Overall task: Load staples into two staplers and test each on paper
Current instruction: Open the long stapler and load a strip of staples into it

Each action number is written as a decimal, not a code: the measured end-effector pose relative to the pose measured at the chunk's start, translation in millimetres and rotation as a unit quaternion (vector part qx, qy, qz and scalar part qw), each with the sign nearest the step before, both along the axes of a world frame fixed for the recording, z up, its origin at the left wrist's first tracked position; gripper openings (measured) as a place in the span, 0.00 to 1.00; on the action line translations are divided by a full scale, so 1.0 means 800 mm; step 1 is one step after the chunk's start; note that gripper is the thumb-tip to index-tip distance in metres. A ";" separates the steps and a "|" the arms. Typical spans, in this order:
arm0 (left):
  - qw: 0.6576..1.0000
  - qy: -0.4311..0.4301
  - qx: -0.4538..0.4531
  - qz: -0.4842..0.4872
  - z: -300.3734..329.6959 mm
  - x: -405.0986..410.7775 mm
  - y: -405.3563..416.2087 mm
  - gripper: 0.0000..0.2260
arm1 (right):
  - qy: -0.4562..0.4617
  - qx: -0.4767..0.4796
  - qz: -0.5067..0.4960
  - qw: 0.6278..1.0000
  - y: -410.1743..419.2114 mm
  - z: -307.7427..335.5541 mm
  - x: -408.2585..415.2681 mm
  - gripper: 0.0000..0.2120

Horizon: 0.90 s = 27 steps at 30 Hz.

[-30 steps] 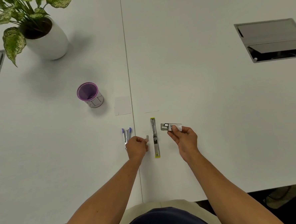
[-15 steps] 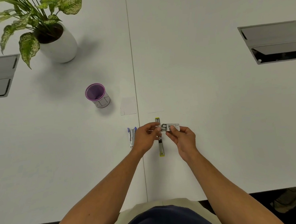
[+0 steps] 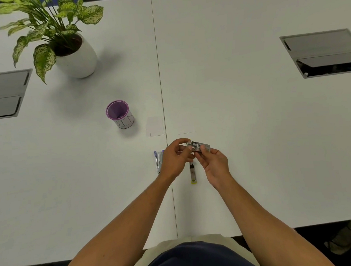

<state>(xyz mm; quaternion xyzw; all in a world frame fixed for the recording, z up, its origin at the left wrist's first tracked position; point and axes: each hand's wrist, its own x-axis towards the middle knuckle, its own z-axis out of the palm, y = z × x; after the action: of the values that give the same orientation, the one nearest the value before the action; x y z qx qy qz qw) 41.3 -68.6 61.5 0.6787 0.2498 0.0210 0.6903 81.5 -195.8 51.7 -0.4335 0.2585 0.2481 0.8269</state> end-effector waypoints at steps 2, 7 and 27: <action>1.000 -0.003 -0.001 0.013 0.003 -0.001 -0.001 0.08 | -0.003 -0.010 0.005 1.000 0.001 0.001 -0.002 0.12; 0.999 0.015 0.023 0.036 0.005 0.000 -0.003 0.04 | -0.023 -0.044 0.013 0.999 0.003 0.003 -0.005 0.13; 0.979 0.034 0.200 -0.003 0.011 -0.007 0.003 0.04 | -0.025 -0.068 0.022 0.997 0.009 0.004 -0.010 0.16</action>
<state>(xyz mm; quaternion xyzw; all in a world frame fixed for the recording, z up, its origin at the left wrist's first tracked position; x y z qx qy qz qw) 35.4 -66.2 70.4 0.8040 0.2614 0.0452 0.5322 73.5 -188.5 54.7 -0.5003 0.2445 0.2373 0.7960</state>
